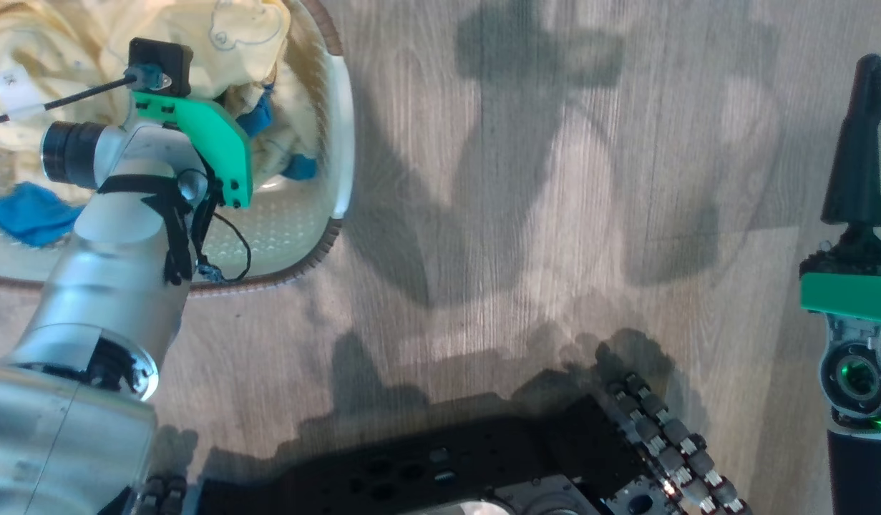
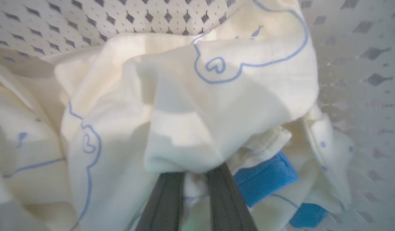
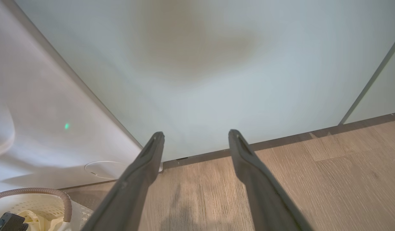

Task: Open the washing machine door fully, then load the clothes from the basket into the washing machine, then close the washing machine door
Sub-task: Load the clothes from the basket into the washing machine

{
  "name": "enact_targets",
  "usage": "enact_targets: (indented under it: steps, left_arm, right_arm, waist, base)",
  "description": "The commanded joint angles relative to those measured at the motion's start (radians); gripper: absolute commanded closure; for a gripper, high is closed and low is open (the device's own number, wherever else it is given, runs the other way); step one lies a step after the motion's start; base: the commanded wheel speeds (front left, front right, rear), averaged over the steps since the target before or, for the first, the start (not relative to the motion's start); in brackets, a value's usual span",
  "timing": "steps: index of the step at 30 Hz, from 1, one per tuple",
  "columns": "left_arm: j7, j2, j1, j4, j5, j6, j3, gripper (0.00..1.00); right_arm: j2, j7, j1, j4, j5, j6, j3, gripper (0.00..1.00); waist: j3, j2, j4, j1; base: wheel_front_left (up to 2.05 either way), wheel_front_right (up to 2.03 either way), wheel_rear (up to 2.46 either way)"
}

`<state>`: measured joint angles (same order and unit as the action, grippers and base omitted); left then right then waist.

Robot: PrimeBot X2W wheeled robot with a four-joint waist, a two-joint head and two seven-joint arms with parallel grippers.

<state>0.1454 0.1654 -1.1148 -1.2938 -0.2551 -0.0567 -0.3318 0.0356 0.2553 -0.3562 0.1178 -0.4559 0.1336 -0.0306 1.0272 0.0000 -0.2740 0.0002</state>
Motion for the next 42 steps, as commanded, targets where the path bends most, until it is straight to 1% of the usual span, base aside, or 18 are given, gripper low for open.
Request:
enact_targets:
  steps: [1,9,17,21,28,32,34,35,39,40,42]
  left_arm:
    - [0.019,0.026,0.033,0.006,0.007,0.01,0.004,1.0]
    - [0.097,0.007,0.052,0.031,0.003,0.026,-0.005,1.0]
    - [0.115,-0.028,0.091,0.121,0.002,0.037,-0.011,1.0]
    - [0.116,-0.031,0.131,0.217,0.008,0.045,-0.009,1.0]
    - [0.116,-0.004,0.239,0.398,0.025,0.053,0.004,1.0]
    - [0.116,0.009,0.308,0.51,0.036,0.067,0.016,1.0]
    - [0.116,0.015,0.346,0.567,0.039,0.078,0.026,1.0]
    - [0.116,0.021,0.387,0.628,0.041,0.088,0.037,1.0]
    - [0.116,0.032,0.473,0.742,0.045,0.11,0.059,1.0]
    - [0.116,0.034,0.517,0.792,0.043,0.121,0.069,1.0]
    - [0.116,0.039,0.56,0.837,0.047,0.133,0.075,1.0]
  right_arm:
    - [0.015,0.006,0.03,0.023,0.006,-0.003,-0.003,0.0]
    - [0.015,0.006,0.044,0.011,0.029,-0.003,0.021,0.0]
    - [0.015,0.006,0.077,0.003,0.065,-0.003,0.06,0.0]
    - [0.015,0.006,0.095,-0.005,0.074,-0.003,0.072,0.0]
    - [0.015,0.006,0.119,-0.019,0.088,-0.003,0.067,0.0]
    - [0.015,0.006,0.142,-0.028,0.098,-0.003,0.076,0.0]
    - [0.015,0.006,0.156,-0.032,0.102,-0.003,0.08,0.0]
    - [0.015,0.006,0.173,-0.036,0.11,-0.003,0.081,0.0]
    - [0.015,0.006,0.209,-0.046,0.139,-0.003,0.082,0.0]
    - [0.015,0.006,0.227,-0.053,0.159,-0.003,0.082,0.0]
    - [0.015,0.006,0.245,-0.062,0.171,-0.003,0.084,0.0]
  waist:
    - [-0.018,0.0,0.014,-0.0002]
    - [-0.093,0.0,0.057,-0.0002]
    - [-0.169,0.0,0.112,-0.0002]
    - [-0.219,0.0,0.132,-0.0002]
    - [-0.314,0.0,0.149,-0.0002]
    - [-0.366,0.0,0.164,-0.0002]
    - [-0.397,0.0,0.171,-0.0002]
    - [-0.43,0.0,0.178,-0.0002]
    - [-0.498,0.0,0.194,-0.0002]
    - [-0.533,0.0,0.202,-0.0002]
    - [-0.569,0.0,0.209,-0.0002]
  base:
    - [0.0,0.0,0.0]
    - [0.0,0.0,0.0]
    - [0.0,0.0,0.0]
    - [0.0,0.0,0.0]
    - [0.0,0.0,0.0]
    - [0.0,0.0,0.0]
    - [0.0,0.0,0.0]
    - [0.0,0.0,0.0]
    - [0.0,0.0,0.0]
    - [0.0,0.0,0.0]
    - [0.0,0.0,0.0]
